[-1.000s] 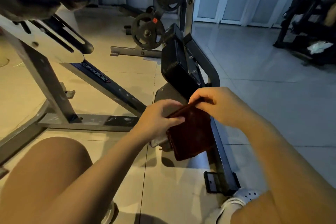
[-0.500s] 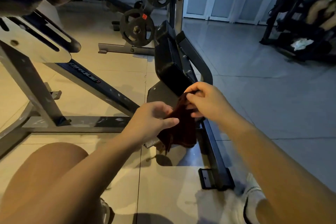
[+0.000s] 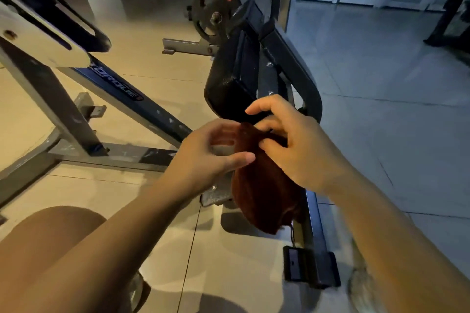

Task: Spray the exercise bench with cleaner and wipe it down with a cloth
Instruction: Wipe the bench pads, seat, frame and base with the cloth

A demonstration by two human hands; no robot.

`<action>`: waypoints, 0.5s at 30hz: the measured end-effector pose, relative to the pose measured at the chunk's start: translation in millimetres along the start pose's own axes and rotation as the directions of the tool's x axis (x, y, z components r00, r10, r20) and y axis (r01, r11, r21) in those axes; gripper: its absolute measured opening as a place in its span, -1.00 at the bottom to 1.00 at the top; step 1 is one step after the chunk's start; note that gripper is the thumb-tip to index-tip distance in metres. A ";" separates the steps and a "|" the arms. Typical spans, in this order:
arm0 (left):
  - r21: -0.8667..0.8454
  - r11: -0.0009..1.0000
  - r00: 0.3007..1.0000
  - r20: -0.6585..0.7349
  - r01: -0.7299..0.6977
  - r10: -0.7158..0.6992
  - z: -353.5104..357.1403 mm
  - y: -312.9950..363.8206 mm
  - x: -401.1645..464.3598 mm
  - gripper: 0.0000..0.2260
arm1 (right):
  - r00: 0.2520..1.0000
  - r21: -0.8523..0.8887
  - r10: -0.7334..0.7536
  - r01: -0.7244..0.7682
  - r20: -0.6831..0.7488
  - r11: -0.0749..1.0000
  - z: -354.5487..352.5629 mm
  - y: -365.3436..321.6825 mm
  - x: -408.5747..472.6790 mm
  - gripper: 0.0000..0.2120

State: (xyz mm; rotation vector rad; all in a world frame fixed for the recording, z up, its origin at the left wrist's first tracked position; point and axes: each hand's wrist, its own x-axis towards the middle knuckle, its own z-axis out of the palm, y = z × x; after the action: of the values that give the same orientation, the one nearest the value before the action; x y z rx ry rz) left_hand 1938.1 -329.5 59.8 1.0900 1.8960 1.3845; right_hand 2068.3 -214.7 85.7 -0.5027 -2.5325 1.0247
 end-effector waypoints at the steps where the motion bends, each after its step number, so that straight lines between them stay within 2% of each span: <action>1: -0.031 0.999 0.999 -0.029 0.021 -0.022 5.2 -0.9 -0.6 -0.76 | 0.999 0.001 -0.020 0.020 -0.028 1.000 -0.5 0.1 0.0 -0.60; 5: -0.025 0.999 0.963 -0.265 0.042 -0.047 15.5 -6.4 -16.0 -0.85 | 0.993 -0.049 -0.097 0.094 -0.069 0.994 -4.6 6.4 -1.3 -0.65; 9: -0.040 0.999 0.878 -0.477 0.030 -0.045 33.6 -13.2 -36.0 -0.88 | 0.995 -0.043 -0.036 0.039 0.089 0.998 -2.5 22.1 -16.0 -0.71; 11: -0.059 0.998 0.832 -0.551 0.036 -0.062 48.6 -15.1 -39.7 -0.88 | 0.993 -0.088 -0.076 0.084 0.090 0.993 -0.7 31.3 -24.3 -0.82; 13: -0.024 0.999 0.745 -0.666 0.029 -0.038 66.1 -19.0 -37.2 -0.88 | 0.987 -0.131 -0.150 0.157 0.062 0.979 -4.0 33.5 -24.8 -0.90; 15: -0.004 1.000 0.605 -0.796 0.030 -0.021 83.7 -22.1 -30.7 -0.92 | 0.976 -0.168 -0.192 0.207 0.101 0.964 -11.4 27.1 -17.5 -0.92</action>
State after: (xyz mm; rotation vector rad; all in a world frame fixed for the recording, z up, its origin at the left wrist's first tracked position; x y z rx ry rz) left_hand 2014.8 -316.6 11.0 0.4122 2.4908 2.0744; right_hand 2093.8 -197.7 70.5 -0.2470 -2.6982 0.7668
